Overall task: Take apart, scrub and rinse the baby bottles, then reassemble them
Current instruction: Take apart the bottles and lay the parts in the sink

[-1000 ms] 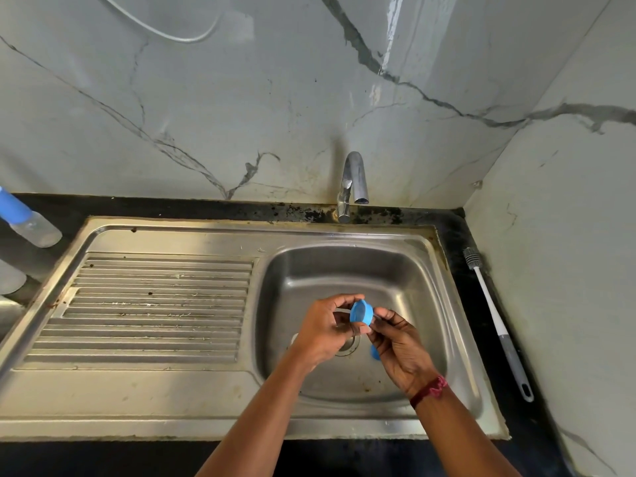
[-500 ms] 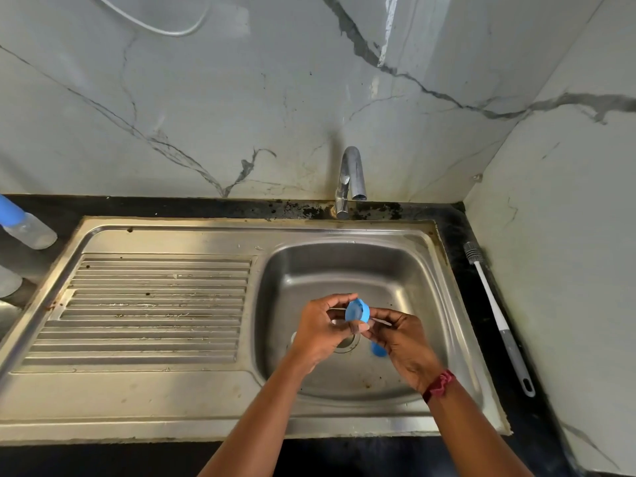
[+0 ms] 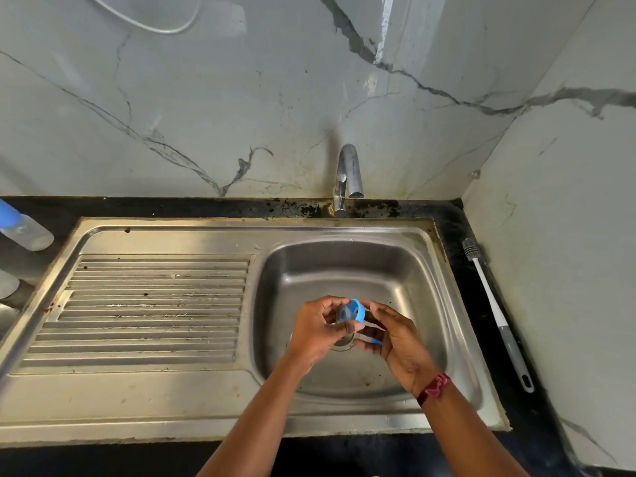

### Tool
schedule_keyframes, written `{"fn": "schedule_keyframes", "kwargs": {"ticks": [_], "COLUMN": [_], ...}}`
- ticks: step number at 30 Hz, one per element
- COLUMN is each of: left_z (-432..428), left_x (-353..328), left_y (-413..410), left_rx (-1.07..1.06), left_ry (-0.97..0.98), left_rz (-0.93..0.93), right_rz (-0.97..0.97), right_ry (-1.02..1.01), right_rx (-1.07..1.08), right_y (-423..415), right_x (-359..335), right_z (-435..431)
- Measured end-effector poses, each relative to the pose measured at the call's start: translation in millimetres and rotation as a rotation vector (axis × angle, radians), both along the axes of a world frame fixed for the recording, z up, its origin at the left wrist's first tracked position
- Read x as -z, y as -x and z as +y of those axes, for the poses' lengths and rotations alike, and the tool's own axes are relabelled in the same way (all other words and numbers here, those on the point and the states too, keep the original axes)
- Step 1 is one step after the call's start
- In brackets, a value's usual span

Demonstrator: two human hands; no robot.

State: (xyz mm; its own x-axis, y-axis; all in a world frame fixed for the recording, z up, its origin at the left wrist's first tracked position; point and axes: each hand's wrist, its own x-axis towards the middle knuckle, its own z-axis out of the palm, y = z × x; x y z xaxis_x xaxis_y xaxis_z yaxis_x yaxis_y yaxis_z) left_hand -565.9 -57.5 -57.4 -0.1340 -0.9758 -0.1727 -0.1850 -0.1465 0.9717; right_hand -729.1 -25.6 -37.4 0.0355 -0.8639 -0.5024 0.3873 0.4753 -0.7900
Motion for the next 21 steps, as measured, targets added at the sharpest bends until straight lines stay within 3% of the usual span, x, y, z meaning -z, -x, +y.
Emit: {"fn": "schedule_keyframes", "kwargs": {"ticks": [9,14,17,21], "left_z": [4.2,0.0,-2.5,3.3], "left_x": [9.7,21.1,30.6,49.0], "left_y": [-3.3,-13.5,-15.7,-7.9], "left_rx": [0.108,-0.001,0.013,0.229], "left_ry": [0.005,-0.094,-0.121,-0.146], "left_rz": [-0.138,-0.199,-0.362,-0.632], "right_rz": [0.068,0.110,0.284,0.567], "right_ry": [-0.050,-0.082,-0.150,-0.150], "right_rx": [-0.081,0.020,-0.005,-0.180], "right_y": [-5.9,-2.5,2.5,5.4], "right_x": [9.3,22.7,39.9,71.3], "right_z": [-2.1,-8.1,-12.2,-12.4]}}
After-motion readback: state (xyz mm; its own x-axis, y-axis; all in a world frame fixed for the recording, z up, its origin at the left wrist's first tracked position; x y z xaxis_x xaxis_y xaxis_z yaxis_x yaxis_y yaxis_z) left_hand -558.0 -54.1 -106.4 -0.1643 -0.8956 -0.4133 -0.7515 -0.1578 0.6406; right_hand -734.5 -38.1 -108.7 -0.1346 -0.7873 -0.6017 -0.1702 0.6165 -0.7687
